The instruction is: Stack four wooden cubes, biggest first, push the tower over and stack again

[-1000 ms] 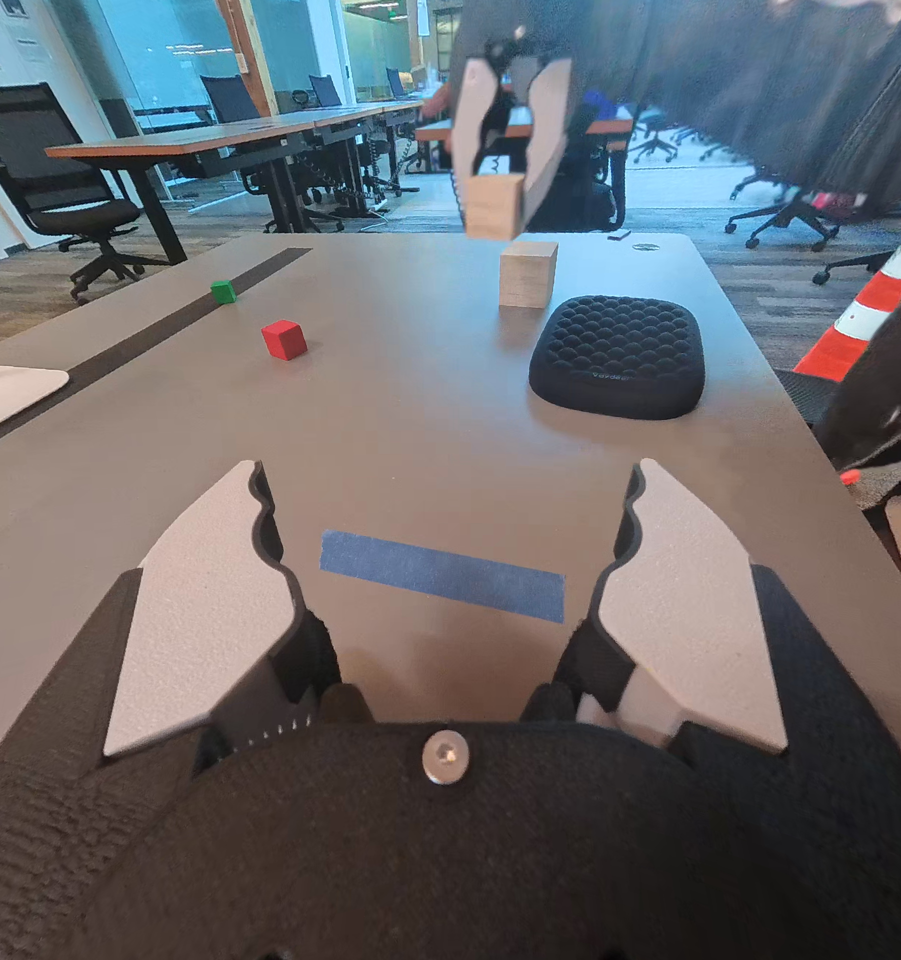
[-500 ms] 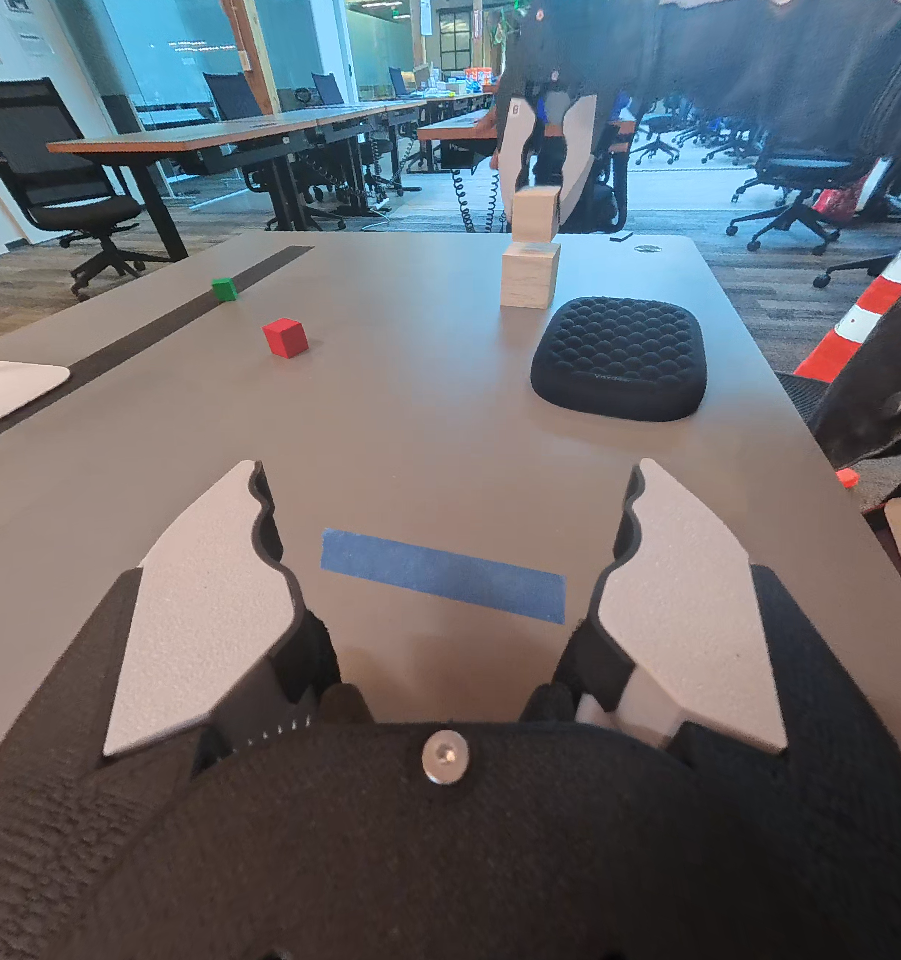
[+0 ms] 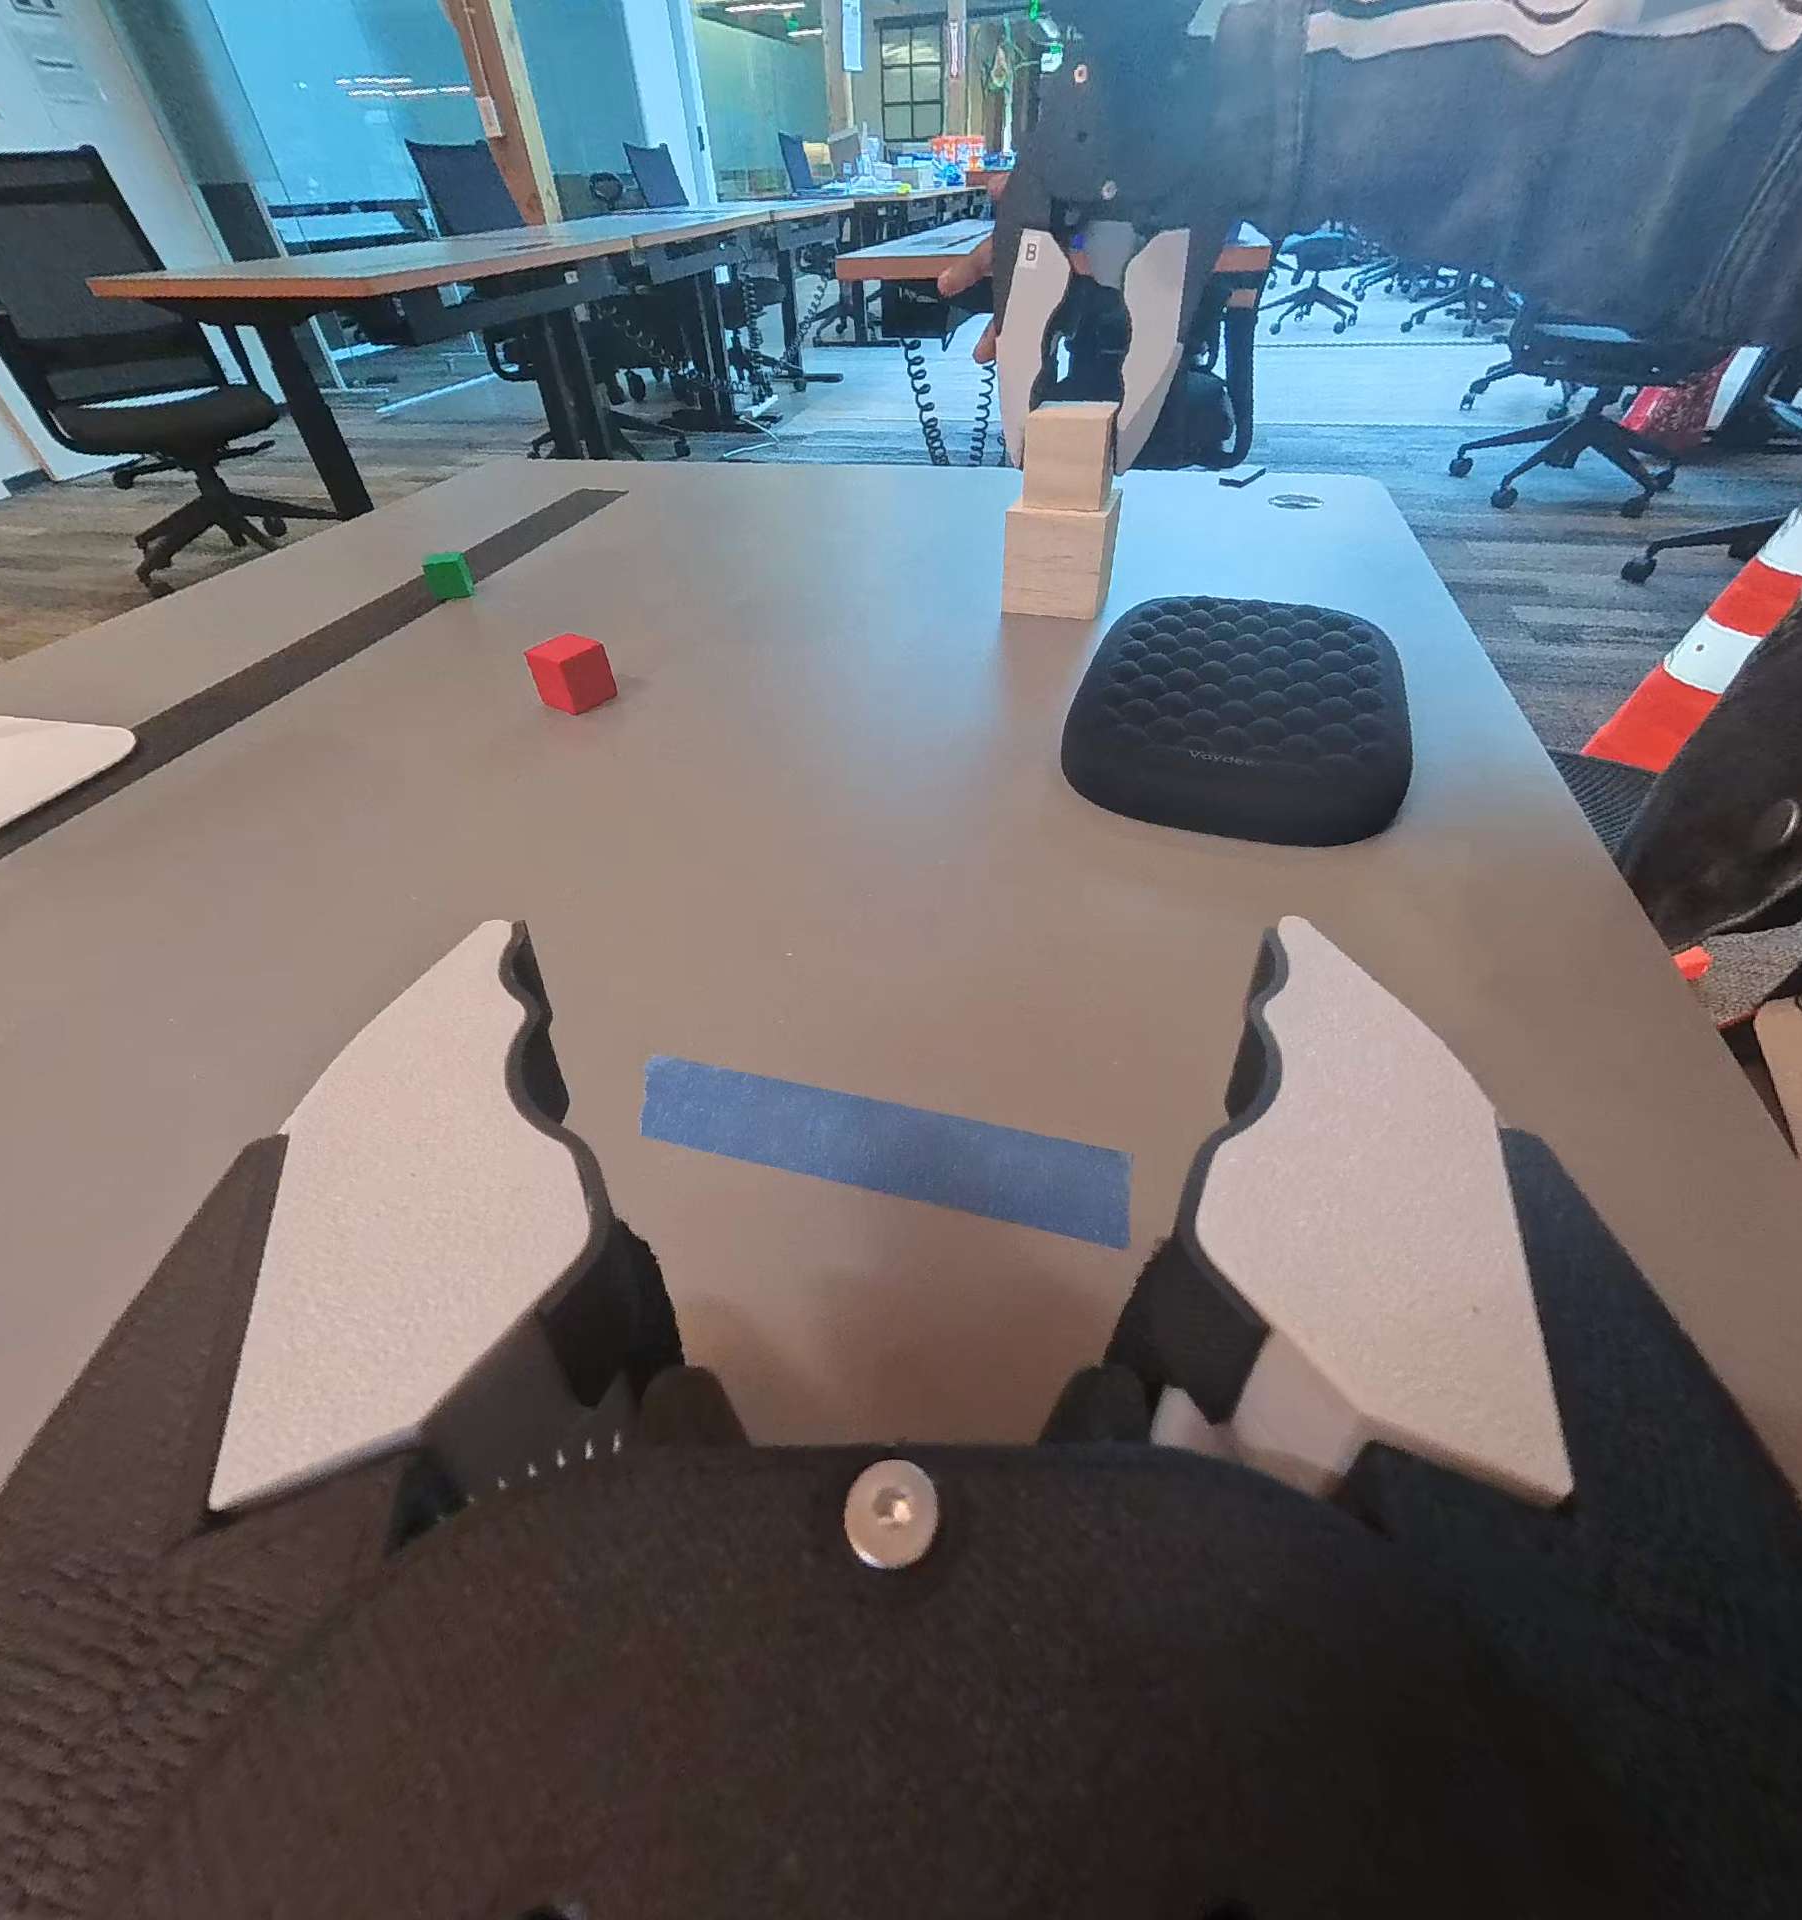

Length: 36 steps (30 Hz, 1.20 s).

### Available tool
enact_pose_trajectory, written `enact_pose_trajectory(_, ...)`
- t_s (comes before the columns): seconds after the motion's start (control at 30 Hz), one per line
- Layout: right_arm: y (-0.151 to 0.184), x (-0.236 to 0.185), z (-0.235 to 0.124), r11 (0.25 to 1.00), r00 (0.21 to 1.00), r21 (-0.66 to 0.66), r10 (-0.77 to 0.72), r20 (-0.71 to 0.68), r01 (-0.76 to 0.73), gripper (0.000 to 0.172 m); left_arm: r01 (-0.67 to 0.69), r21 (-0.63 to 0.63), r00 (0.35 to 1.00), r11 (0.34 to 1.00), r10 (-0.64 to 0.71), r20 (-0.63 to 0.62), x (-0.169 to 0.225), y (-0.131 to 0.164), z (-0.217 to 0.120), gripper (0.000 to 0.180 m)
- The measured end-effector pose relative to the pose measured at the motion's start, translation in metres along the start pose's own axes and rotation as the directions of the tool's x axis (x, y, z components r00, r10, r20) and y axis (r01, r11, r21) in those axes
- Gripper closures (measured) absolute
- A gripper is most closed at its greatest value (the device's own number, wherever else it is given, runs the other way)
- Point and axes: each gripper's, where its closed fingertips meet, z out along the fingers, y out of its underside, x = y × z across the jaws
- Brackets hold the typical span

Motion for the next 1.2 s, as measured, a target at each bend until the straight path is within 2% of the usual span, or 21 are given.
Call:
enact_pose_trajectory(0.07,0.0,0.001,0.0,1.0,1.0,0.002,0.006,-0.015,-0.006,0.125,0.0,-0.001,1.0,1.0,0.0,-0.001,0.0,0.0,0.0,0.055)
enact_pose_trajectory(0.27,-0.009,-0.002,-0.009,0.999,0.999,0.025,0.038,-0.012,-0.038,0.108,0.008,0.002,1.0,1.0,-0.008,0.001,-0.001,0.0,0.0,0.056)
enact_pose_trajectory(0.33,-0.028,0.003,-0.019,0.995,0.997,0.078,0.07,-0.042,-0.066,0.096,0.009,0.001,1.0,1.0,-0.009,0.001,-0.001,0.0,0.0,0.056)
enact_pose_trajectory(0.43,-0.072,0.02,-0.032,0.981,0.987,0.154,0.132,-0.094,-0.117,0.088,0.012,0.0,1.0,1.0,-0.012,0.0,-0.001,0.0,0.0,0.056)
enact_pose_trajectory(0.57,-0.13,0.052,-0.027,0.98,0.986,0.195,0.077,-0.149,-0.048,0.094,0.002,0.0,1.0,1.0,-0.002,0.0,0.0,0.0,0.0,0.056)
enact_pose_trajectory(0.73,-0.167,0.111,0.013,0.984,0.985,0.161,0.105,-0.137,-0.083,0.108,-0.018,-0.006,1.0,1.0,0.018,-0.004,0.003,0.001,0.0,0.056)
enact_pose_trajectory(0.87,-0.162,0.163,0.053,0.986,0.978,0.081,0.156,-0.139,-0.146,0.114,-0.024,-0.016,1.0,1.0,0.024,-0.009,0.004,0.002,0.001,0.056)
enact_pose_trajectory(0.97,-0.15,0.184,0.082,0.977,0.971,0.012,0.213,-0.113,-0.213,0.112,-0.009,-0.006,1.0,1.0,0.009,-0.004,0.002,0.001,0.0,0.056)
enact_pose_trajectory(1.1,-0.146,0.189,0.109,0.972,0.97,-0.039,0.228,-0.084,-0.232,0.115,-0.002,-0.004,1.0,1.0,0.002,-0.003,0.001,0.001,0.0,0.056)
enact_pose_trajectory(1.2,-0.14,0.188,0.12,0.971,0.974,-0.096,0.209,-0.084,-0.217,0.129,-0.009,-0.007,1.0,1.0,0.009,-0.005,0.002,0.001,0.0,0.056)
